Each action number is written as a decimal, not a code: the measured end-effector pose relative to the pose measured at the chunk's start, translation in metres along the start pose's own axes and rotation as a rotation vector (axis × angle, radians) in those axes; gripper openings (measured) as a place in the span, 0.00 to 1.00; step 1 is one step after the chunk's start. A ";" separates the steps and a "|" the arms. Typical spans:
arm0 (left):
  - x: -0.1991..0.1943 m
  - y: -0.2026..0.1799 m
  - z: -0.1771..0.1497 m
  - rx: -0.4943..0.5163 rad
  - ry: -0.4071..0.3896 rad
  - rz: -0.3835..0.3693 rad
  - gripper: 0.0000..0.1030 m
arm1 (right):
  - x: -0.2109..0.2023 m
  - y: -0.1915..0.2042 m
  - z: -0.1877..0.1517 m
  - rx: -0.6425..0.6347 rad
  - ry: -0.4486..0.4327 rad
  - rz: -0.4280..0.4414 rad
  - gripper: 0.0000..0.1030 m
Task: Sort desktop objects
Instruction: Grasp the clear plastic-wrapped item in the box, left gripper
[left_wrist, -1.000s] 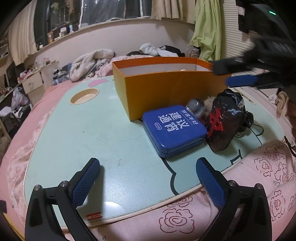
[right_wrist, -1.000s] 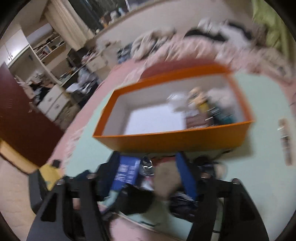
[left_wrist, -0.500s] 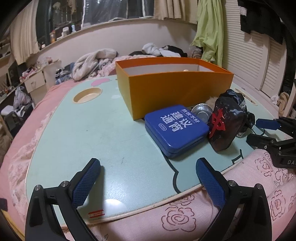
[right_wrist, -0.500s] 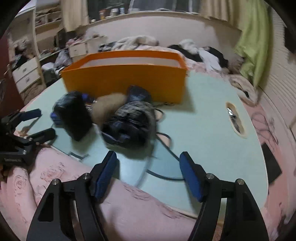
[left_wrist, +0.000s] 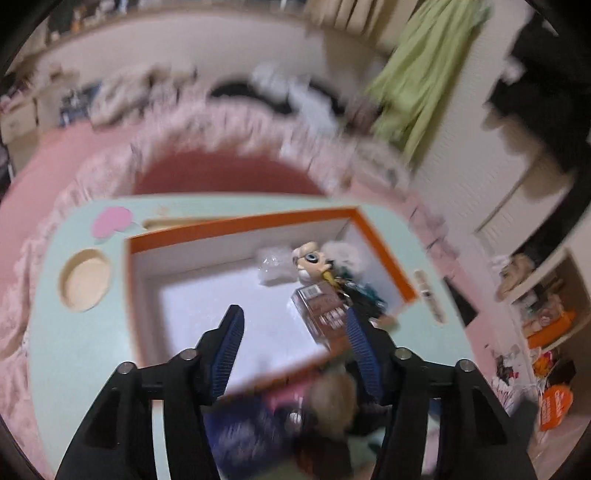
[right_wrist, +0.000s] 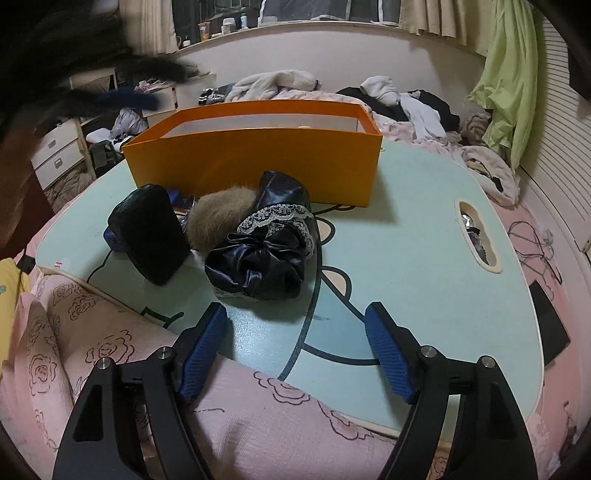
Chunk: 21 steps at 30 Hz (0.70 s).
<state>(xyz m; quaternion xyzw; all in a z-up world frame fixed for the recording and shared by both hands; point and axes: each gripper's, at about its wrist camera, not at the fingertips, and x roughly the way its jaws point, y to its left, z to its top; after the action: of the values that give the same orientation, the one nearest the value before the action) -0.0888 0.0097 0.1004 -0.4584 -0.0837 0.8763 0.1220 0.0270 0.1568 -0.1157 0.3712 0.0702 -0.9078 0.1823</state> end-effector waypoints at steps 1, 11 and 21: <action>0.018 -0.003 0.013 -0.004 0.032 0.050 0.56 | -0.001 0.000 0.000 0.000 0.000 0.000 0.75; 0.105 -0.003 0.040 -0.054 0.218 0.163 0.35 | -0.010 -0.013 -0.001 0.004 -0.013 0.004 0.78; 0.028 0.009 0.022 -0.032 -0.008 -0.022 0.28 | -0.017 -0.011 -0.001 0.002 -0.015 0.001 0.78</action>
<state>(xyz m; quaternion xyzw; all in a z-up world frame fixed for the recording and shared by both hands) -0.1240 0.0085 0.0886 -0.4560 -0.1032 0.8753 0.1239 0.0348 0.1718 -0.1048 0.3646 0.0677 -0.9105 0.1830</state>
